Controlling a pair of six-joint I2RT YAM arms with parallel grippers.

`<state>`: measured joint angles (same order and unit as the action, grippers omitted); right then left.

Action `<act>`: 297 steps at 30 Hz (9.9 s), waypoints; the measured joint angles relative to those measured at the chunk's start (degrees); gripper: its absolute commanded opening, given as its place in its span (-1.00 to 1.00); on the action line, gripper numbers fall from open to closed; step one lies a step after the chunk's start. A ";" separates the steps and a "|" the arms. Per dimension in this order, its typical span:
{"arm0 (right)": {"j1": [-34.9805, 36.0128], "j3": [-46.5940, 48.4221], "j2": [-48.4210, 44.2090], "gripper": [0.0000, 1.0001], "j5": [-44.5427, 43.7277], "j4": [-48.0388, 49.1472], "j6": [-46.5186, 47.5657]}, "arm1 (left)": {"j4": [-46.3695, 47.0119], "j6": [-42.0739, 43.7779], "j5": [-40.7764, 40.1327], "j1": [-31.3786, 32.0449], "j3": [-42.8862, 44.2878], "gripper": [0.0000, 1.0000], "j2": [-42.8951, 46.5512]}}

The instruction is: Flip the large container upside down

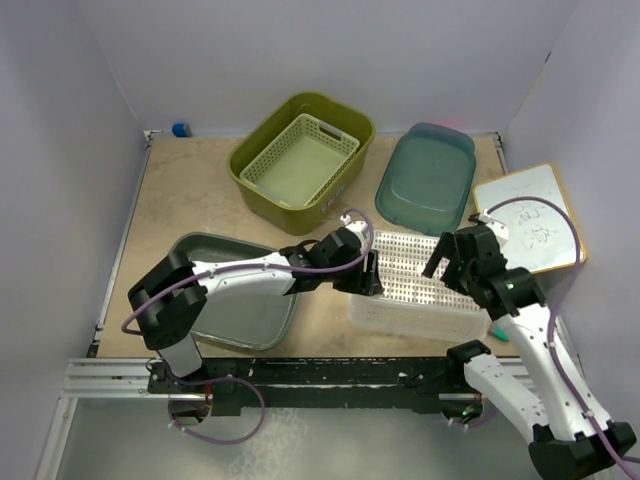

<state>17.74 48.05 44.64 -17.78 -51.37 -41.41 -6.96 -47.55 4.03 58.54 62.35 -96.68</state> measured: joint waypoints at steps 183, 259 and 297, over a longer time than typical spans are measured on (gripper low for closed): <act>0.00 5.07 0.33 1.00 14.29 13.94 5.81 | 23.43 -48.33 14.99 -20.83 -27.04 -1.00 52.81; 1.01 12.24 10.27 1.00 19.37 14.25 6.91 | -48.06 42.38 0.46 -28.85 66.88 0.53 -33.03; 1.01 16.39 20.76 0.99 18.82 14.40 6.38 | -37.77 36.00 8.33 -34.38 67.14 -1.00 -27.34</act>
<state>18.74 64.45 65.41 1.04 -36.97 -35.03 -44.73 -11.55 12.36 24.16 129.49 -124.03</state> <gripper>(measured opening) 0.997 0.022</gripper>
